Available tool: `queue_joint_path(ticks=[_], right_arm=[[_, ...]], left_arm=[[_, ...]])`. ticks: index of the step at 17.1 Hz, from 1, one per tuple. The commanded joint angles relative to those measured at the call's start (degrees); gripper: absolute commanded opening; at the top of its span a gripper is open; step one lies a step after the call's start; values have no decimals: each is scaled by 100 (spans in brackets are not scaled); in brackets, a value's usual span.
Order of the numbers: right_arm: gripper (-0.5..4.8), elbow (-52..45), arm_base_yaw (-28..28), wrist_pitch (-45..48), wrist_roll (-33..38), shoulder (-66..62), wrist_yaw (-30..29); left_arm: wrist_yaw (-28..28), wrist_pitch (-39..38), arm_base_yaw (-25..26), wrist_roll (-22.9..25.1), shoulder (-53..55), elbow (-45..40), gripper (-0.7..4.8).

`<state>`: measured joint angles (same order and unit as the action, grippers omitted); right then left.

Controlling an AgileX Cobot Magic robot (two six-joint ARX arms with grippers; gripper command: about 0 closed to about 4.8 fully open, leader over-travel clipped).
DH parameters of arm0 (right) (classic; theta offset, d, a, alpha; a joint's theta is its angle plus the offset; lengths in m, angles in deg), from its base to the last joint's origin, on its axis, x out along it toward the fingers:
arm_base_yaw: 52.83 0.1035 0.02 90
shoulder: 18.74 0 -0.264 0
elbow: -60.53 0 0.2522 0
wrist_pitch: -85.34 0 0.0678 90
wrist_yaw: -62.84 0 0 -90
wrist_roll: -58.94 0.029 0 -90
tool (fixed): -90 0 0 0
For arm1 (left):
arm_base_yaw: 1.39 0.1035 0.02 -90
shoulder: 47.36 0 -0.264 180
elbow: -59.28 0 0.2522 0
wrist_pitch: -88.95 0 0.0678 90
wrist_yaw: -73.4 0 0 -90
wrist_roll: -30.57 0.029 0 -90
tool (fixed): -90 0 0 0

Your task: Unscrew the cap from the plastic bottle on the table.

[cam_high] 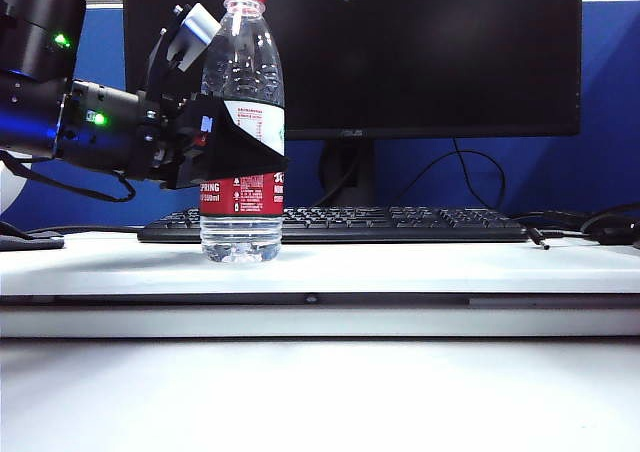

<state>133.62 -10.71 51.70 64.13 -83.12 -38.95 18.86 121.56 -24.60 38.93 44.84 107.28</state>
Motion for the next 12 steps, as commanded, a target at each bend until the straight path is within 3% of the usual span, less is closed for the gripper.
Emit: queue_joint_path(ticks=[1,12], right_arm=[[-1,13,7,588,79,20,15],[-1,13,7,662,79,20,28]], left_arm=[[-74,-345,9,22,39,-42,317],[-76,-345,11,22,39,-42,317]])
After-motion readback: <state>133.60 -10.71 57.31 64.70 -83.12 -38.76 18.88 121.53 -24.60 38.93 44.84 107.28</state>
